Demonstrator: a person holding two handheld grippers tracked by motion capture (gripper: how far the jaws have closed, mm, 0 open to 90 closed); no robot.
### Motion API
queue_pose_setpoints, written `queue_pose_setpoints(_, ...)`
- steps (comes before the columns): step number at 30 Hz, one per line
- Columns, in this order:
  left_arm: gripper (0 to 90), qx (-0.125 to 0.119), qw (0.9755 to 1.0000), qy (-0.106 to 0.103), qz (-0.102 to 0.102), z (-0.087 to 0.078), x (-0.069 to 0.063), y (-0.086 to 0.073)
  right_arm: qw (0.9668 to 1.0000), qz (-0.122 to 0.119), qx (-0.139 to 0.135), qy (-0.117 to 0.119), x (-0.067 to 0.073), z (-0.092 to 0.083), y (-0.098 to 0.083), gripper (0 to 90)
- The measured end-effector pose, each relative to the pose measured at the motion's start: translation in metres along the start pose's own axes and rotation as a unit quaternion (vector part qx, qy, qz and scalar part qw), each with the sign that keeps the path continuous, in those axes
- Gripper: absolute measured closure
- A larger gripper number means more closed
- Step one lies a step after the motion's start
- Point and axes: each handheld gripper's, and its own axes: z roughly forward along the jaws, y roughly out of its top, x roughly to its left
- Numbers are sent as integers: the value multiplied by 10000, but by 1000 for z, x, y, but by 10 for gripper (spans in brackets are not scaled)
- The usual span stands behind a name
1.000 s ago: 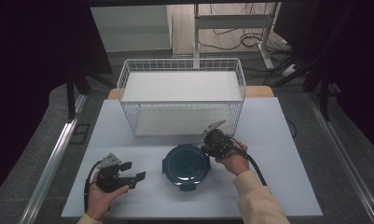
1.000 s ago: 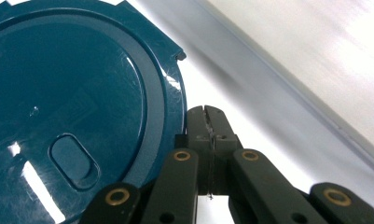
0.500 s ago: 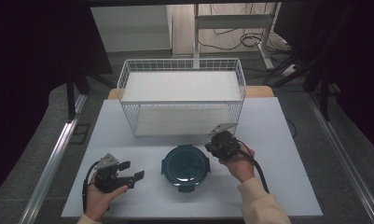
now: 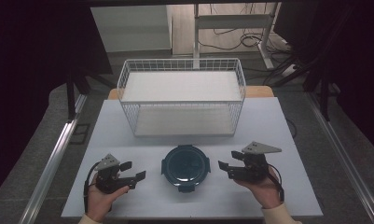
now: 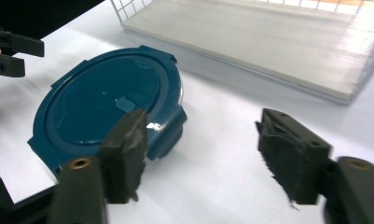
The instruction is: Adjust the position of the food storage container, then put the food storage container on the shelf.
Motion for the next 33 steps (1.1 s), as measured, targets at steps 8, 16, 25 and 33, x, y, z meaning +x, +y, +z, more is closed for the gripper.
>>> queue_pose_setpoints(8,232,-18,9998,-79,-158,-2,3,0,9997,158,47,200,-6,1,-16,237)
queue_pose_setpoints(16,218,-47,9990,-339,-291,-3,0,3,9988,421,0,260,-6,1,-18,185)
queue_pose_setpoints(25,146,45,9976,-460,-519,0,-3,9,9972,646,-43,379,-4,2,-20,174)
queue_pose_setpoints(33,122,274,9952,-695,-639,5,-10,16,9939,921,53,609,-2,6,-21,145)
